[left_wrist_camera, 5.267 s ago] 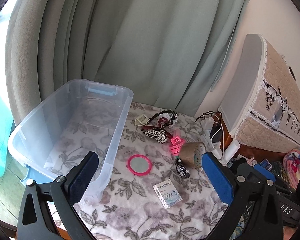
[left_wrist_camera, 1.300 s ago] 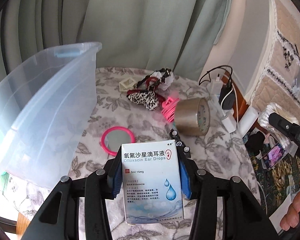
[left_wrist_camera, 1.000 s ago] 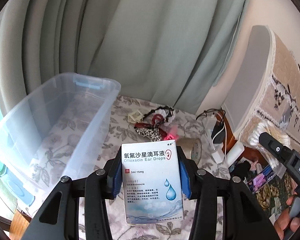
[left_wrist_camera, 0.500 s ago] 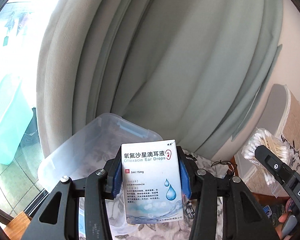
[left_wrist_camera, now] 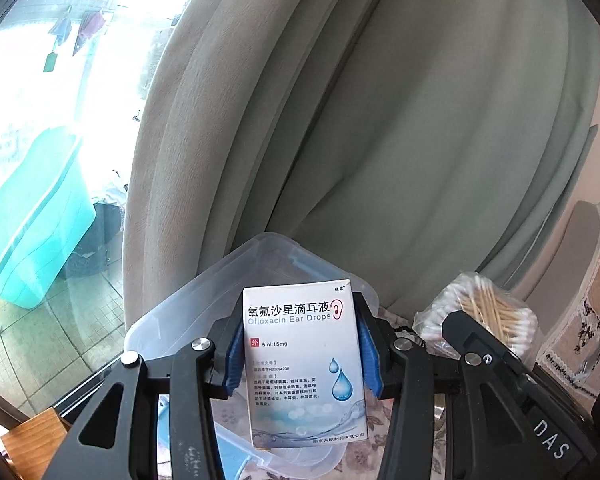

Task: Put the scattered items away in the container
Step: 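Carry the ear drops box and swab bag over the clear plastic box with both tools, then open the left tool to drop the ear drops box while the right tool releases the swab bag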

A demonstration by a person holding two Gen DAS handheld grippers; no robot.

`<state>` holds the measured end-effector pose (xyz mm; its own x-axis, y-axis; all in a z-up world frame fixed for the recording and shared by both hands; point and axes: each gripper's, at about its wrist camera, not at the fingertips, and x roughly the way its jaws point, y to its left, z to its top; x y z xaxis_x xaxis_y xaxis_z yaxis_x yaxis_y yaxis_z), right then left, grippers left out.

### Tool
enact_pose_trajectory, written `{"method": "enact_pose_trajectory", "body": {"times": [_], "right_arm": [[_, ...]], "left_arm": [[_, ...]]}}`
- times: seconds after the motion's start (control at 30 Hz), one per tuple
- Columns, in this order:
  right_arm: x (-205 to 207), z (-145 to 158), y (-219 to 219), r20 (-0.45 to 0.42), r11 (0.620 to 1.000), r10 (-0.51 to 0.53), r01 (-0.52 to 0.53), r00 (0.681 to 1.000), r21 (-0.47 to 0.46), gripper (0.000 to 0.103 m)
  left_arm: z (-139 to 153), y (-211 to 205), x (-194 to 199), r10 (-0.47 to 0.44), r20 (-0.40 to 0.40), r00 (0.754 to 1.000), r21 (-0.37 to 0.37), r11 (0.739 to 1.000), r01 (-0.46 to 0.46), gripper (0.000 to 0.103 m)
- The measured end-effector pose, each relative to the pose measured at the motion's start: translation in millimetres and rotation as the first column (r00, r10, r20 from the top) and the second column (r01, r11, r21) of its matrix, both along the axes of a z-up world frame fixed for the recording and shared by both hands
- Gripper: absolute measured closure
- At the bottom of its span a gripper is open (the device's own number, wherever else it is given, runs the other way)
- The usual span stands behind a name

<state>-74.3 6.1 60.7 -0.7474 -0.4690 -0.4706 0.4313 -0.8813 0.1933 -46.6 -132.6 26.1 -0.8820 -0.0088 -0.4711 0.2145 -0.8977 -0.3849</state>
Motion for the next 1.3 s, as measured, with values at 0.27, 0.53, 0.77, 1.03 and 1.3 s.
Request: {"method": "enact_pose_trajectory", "body": {"times": [0.27,0.53,0.77,1.03,1.3], "right_arm": [[-18,-25,-17,0.056,1.0,0.016,-0.017,0.998,0.023,0.058],[-45,-45,-29,0.107,0.999,0.021,-0.026,0.994,0.046,0.058],[-50,-66,-38,0.152,0.998,0.029,-0.037,0.988,0.049,0.058],[-42,-83,-25,0.191,0.998,0.032,-0.042,0.981,0.046,0.058],[-42,-93,-26,0.219,0.998,0.041,-0.049,0.975,0.031,0.057]], "left_arm": [[-21,-10,-20,0.009,0.062,0.998,0.005,1.0,-0.01,0.054],[-42,-19,-40,0.017,0.124,0.992,0.008,1.0,-0.018,0.054],[-59,-25,-56,0.022,0.171,0.985,0.015,1.0,-0.025,0.054],[-71,-28,-67,0.035,0.206,0.978,-0.001,0.999,-0.035,0.054],[-77,-28,-71,0.057,0.228,0.972,-0.041,0.998,-0.049,0.054]]}}
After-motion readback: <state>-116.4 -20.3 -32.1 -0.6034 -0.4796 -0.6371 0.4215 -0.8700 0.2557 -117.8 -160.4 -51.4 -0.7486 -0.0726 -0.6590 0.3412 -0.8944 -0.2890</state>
